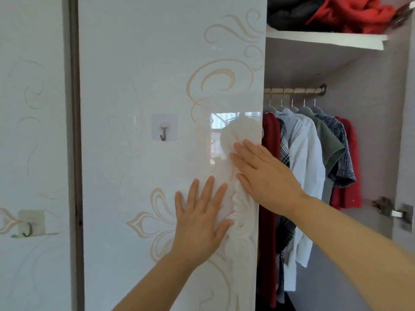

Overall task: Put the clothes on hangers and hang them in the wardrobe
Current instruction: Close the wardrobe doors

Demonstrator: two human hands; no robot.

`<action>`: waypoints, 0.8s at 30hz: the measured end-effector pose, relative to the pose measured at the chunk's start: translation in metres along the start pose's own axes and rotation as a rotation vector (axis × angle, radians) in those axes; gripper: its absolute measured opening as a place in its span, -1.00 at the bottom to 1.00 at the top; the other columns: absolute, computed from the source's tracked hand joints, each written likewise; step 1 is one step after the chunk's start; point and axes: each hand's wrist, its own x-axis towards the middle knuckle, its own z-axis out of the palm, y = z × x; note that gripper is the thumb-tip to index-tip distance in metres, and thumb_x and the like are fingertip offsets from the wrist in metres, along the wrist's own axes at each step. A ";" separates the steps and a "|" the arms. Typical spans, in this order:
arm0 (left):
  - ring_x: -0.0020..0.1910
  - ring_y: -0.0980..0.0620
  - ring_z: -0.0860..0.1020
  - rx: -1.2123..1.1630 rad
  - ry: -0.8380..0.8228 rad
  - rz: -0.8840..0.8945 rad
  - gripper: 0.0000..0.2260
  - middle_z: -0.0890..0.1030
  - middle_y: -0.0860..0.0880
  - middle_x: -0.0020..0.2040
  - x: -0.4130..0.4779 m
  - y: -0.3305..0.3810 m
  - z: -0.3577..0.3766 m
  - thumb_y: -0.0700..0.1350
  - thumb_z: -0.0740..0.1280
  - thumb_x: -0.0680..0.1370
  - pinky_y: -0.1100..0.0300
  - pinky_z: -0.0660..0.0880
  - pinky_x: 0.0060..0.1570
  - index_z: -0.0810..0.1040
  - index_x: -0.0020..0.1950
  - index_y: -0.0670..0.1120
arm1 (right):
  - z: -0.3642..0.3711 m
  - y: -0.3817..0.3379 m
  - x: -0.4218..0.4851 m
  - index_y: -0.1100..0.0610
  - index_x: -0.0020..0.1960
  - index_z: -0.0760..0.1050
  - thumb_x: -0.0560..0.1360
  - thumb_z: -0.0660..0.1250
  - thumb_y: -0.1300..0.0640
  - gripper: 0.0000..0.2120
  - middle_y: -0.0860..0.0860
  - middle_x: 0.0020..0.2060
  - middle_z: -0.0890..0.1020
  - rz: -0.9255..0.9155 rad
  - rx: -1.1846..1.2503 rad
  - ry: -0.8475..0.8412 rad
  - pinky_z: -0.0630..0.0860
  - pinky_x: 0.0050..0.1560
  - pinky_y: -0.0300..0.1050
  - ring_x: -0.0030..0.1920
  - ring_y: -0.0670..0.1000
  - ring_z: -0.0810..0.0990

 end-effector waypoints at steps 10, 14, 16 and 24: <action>0.42 -0.20 0.23 0.053 0.086 0.070 -0.45 0.29 -0.10 0.44 0.021 -0.026 0.055 0.21 0.06 0.50 -0.37 0.16 0.23 0.32 0.42 0.00 | 0.063 0.016 0.003 0.22 0.28 0.47 0.46 0.33 0.14 -0.59 0.18 0.28 0.48 0.075 0.055 -0.046 0.25 0.30 0.21 0.31 0.26 0.39; 0.43 -0.17 0.16 0.021 0.168 0.104 -0.46 0.22 -0.10 0.46 0.020 -0.029 0.067 0.18 0.08 0.50 -0.37 0.06 0.28 0.28 0.43 0.00 | 0.064 0.014 0.002 0.19 0.30 0.45 0.49 0.23 0.09 -0.59 0.16 0.30 0.46 0.116 0.082 -0.075 0.24 0.32 0.20 0.34 0.25 0.37; 0.42 -0.18 0.17 0.009 0.169 0.102 -0.46 0.23 -0.11 0.45 0.020 -0.028 0.064 0.17 0.09 0.49 -0.39 0.07 0.28 0.30 0.43 0.00 | 0.058 0.012 0.003 0.17 0.34 0.42 0.51 0.24 0.08 -0.59 0.15 0.34 0.43 0.143 0.090 -0.107 0.24 0.34 0.19 0.38 0.23 0.32; 0.29 -0.24 0.41 -0.332 0.224 0.161 -0.48 0.48 -0.18 0.28 0.029 0.025 0.038 -0.04 0.44 0.36 -0.32 0.22 0.24 0.46 0.30 -0.10 | -0.013 0.004 -0.044 0.20 0.29 0.46 0.45 0.39 0.20 -0.58 0.17 0.22 0.51 0.414 0.015 -0.121 0.32 0.27 -0.01 0.26 0.18 0.46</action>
